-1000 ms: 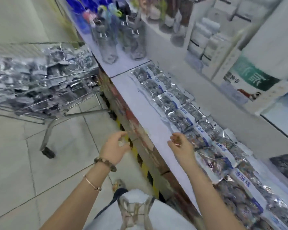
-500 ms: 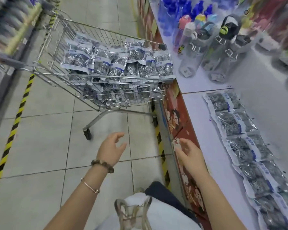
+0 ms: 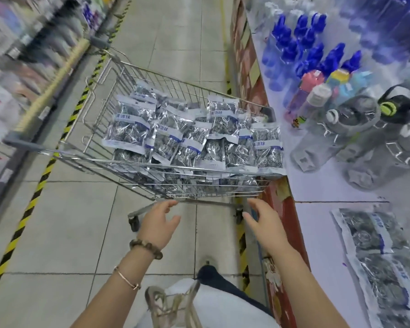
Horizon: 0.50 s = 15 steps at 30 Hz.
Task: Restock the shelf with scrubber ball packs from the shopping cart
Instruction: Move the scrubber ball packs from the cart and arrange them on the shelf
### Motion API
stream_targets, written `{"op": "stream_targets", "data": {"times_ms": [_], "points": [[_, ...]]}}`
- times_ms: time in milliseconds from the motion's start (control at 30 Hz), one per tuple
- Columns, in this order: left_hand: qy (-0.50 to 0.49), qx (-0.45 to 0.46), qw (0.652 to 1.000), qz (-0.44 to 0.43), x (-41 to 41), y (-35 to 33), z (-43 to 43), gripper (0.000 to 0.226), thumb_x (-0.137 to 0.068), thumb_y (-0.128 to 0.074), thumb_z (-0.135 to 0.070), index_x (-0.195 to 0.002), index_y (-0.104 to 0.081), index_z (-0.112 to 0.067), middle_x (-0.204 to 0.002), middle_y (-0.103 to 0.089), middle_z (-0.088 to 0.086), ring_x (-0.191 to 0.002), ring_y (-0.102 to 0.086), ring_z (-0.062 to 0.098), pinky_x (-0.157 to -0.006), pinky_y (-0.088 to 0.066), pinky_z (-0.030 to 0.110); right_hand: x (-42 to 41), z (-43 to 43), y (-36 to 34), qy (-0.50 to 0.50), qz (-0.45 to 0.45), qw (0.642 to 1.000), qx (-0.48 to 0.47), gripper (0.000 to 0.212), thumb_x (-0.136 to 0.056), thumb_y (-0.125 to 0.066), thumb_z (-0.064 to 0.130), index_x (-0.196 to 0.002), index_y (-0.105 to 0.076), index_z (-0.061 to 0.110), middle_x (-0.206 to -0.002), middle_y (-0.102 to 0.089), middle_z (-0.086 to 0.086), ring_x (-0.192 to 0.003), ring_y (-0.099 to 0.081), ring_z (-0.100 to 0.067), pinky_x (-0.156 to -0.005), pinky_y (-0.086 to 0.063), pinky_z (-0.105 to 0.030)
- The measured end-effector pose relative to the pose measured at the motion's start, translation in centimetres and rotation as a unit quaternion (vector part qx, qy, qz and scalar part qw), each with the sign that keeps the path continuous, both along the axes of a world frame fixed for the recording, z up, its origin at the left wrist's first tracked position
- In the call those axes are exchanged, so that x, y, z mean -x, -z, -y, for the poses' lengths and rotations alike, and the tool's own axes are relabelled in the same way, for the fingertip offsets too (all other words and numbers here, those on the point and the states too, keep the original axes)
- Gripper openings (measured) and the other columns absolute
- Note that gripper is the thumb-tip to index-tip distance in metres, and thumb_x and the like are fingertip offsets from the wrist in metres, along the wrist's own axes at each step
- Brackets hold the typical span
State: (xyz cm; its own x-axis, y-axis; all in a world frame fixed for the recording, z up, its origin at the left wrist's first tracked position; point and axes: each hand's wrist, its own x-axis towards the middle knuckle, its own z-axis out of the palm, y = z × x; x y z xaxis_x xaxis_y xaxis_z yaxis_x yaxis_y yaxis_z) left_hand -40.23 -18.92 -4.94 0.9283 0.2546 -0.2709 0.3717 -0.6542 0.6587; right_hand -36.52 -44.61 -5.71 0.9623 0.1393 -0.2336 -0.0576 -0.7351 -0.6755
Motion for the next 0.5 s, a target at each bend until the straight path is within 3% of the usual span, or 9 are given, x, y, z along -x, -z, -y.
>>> {"op": "stream_targets", "data": {"times_ms": [67, 267, 500], "points": [[-0.002, -0.013, 1.000, 0.008, -3.1, -0.1, -0.9, 0.031, -0.084, -0.060, -0.020, -0.115, -0.058, -0.022, -0.121, -0.057, -0.002, -0.107, -0.054, 0.012, -0.091, -0.045, 0.031, -4.2, -1.6, -0.4, -0.024, 0.007, 1.000, 0.012, 0.043, -0.092, -0.056, 0.022, -0.134, -0.047, 0.015, -0.132, -0.052, 0.001, -0.117, -0.050, -0.013, -0.094, -0.036, -0.020], [0.004, -0.065, 0.998, 0.011, -10.6, -0.4, -3.6, 0.035, -0.087, -0.056, -0.026, -0.122, -0.054, -0.023, -0.124, -0.054, -0.004, -0.103, -0.055, 0.012, -0.091, -0.046, 0.032, -13.2, -6.3, -0.4, -0.069, -0.004, 0.997, 0.027, 0.044, -0.092, -0.056, 0.028, -0.133, -0.048, 0.016, -0.134, -0.052, -0.001, -0.122, -0.049, -0.017, -0.101, -0.041, -0.035], [0.035, -0.077, 0.996, -0.018, -21.0, 0.9, -8.4, 0.038, -0.089, -0.053, -0.027, -0.126, -0.049, -0.022, -0.129, -0.050, -0.002, -0.104, -0.055, 0.015, -0.090, -0.047, 0.036, -21.5, -12.9, 0.9, -0.041, -0.059, 0.997, 0.024, 0.039, -0.092, -0.055, 0.024, -0.130, -0.051, 0.016, -0.128, -0.056, -0.001, -0.107, -0.053, -0.012, -0.097, -0.043, -0.031]]}}
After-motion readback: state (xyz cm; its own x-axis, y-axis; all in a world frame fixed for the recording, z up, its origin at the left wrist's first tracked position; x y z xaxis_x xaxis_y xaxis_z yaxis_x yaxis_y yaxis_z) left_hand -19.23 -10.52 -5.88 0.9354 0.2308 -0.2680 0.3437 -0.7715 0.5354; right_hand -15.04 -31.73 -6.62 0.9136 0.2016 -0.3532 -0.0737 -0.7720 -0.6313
